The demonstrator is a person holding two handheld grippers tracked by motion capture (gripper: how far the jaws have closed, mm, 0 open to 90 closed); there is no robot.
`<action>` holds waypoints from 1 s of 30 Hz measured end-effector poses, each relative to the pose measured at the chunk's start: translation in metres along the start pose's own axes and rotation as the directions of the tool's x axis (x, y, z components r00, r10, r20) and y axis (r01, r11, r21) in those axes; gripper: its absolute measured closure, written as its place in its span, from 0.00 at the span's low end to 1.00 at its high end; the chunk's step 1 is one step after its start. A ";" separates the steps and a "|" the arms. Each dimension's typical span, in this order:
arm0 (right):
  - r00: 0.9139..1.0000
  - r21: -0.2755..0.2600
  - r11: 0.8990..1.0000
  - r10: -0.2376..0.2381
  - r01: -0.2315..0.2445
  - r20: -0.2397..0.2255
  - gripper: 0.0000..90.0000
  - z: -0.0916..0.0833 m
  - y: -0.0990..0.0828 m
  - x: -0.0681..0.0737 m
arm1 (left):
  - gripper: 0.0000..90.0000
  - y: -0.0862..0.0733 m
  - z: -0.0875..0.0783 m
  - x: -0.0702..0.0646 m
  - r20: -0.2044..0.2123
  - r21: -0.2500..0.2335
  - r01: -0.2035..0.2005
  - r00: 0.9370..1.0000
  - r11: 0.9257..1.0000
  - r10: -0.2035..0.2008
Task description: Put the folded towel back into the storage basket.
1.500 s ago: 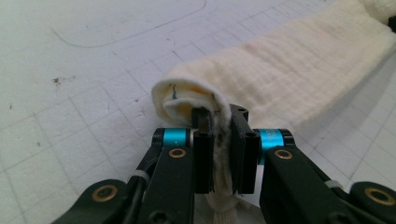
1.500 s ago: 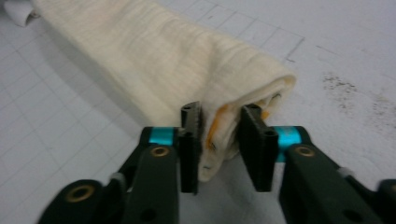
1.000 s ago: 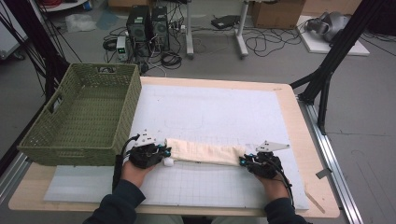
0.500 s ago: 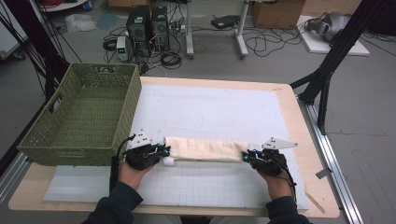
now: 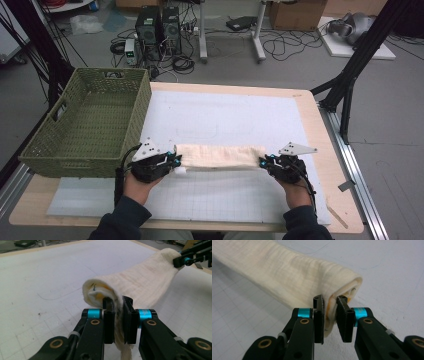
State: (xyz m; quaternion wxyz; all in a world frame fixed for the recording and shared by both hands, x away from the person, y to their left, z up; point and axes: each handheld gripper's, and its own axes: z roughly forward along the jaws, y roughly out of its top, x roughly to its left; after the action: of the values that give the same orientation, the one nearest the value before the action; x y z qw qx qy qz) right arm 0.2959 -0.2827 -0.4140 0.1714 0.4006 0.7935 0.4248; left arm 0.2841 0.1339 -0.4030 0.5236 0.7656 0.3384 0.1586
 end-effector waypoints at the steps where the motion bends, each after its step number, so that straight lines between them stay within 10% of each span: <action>1: 1.000 0.003 1.000 0.003 -0.003 0.000 0.87 0.000 0.001 0.000 | 0.90 0.001 -0.001 0.000 -0.001 -0.006 0.001 1.000 1.000 -0.001; 30: 0.992 -0.044 0.991 -0.122 0.123 0.029 0.87 0.039 0.106 0.010 | 0.90 0.040 -0.060 0.013 -0.074 -0.112 -0.069 0.995 0.991 0.061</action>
State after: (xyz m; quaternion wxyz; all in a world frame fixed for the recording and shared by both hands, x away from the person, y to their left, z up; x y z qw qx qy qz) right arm 0.3655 -0.2208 -0.3500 0.2168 0.3527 0.8043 0.4263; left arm 0.2716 0.1754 -0.3441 0.5490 0.7387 0.3220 0.2218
